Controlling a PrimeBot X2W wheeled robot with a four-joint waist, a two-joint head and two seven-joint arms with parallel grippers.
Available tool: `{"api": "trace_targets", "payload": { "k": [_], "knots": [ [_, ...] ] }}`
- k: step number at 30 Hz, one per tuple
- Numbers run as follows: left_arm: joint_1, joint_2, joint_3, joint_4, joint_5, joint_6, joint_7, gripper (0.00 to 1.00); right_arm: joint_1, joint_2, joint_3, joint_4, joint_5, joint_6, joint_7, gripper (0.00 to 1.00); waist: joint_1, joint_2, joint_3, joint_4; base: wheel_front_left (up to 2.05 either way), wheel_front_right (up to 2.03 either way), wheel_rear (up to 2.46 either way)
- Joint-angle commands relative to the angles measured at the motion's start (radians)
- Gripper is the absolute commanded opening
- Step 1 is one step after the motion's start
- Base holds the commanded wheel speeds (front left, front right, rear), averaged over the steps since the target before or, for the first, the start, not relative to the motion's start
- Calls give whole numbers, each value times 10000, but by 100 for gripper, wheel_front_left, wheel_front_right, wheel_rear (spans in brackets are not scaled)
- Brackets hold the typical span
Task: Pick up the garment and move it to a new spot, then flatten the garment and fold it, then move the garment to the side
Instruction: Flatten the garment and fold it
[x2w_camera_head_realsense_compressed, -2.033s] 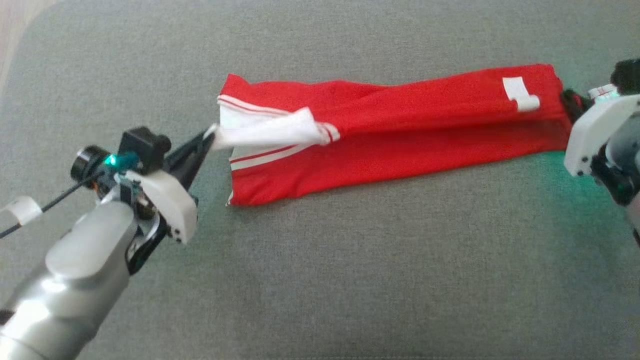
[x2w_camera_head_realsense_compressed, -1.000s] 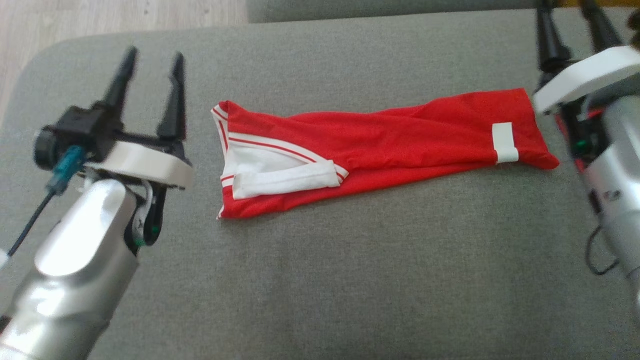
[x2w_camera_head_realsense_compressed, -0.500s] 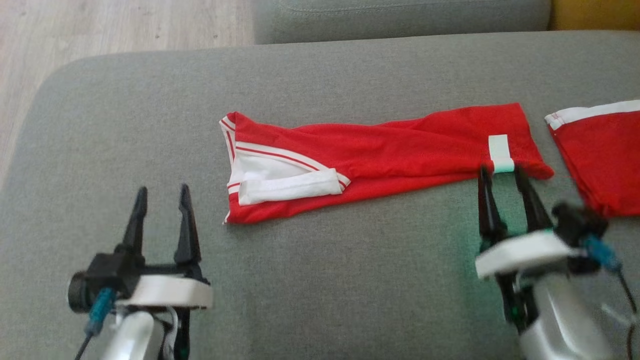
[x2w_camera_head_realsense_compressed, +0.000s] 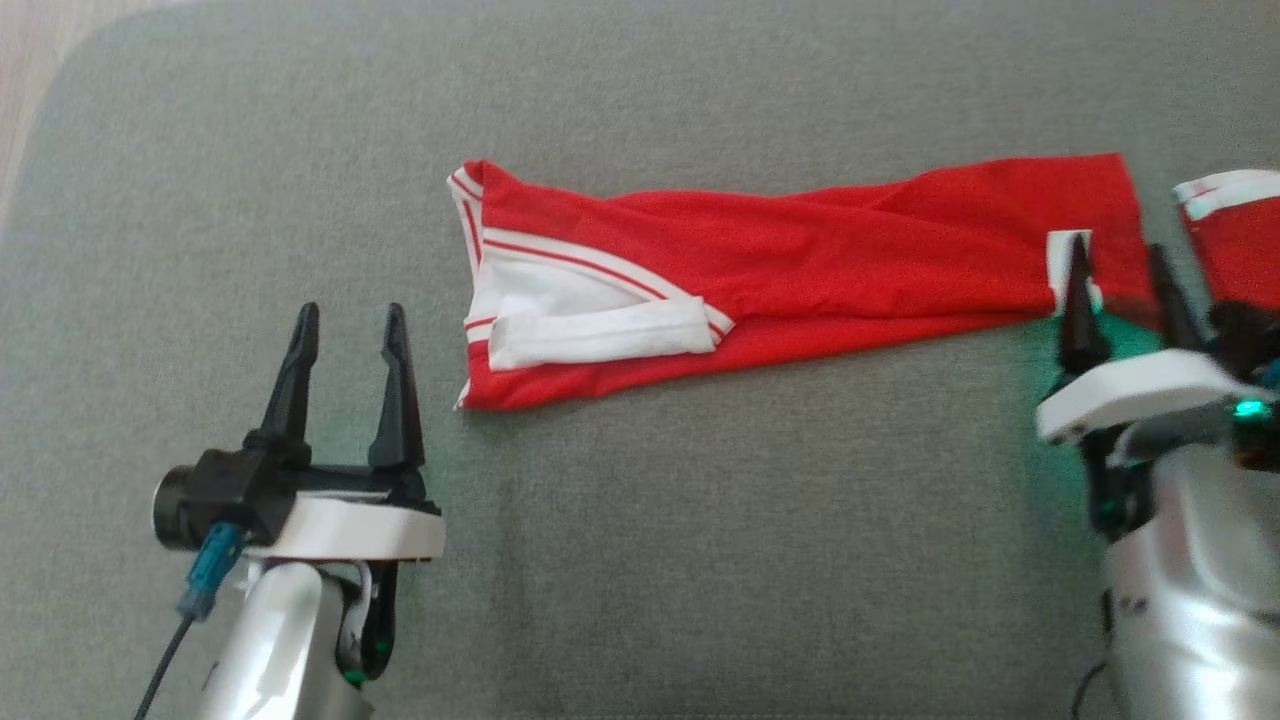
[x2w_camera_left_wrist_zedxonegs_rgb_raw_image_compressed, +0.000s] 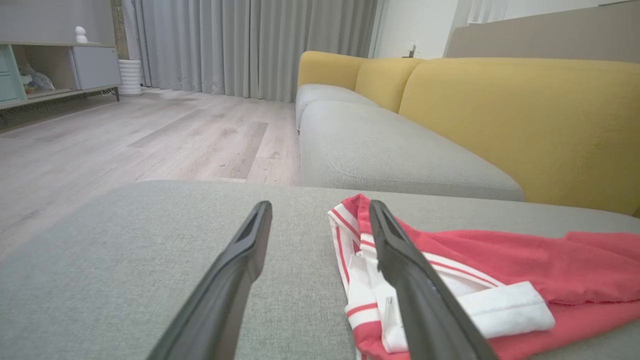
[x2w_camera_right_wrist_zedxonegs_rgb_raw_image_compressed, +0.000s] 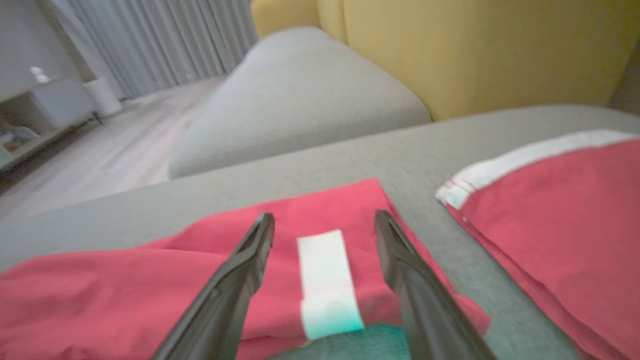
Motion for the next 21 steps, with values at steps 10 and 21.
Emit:
{"api": "trace_targets", "payload": {
  "k": [10, 21],
  "knots": [
    [-657, -317, 648, 50, 532, -547, -51, 100, -1811, -21, -3165, 2044, -2492, -9, 690, 100, -2, 0, 661, 512, 0, 0, 0],
    [-870, -477, 1156, 146, 881, -739, -51, 100, -2584, -21, -3304, 3689, -3147, -9, 46, 0, -2, 0, 608, 216, 0, 0, 0]
  ]
}}
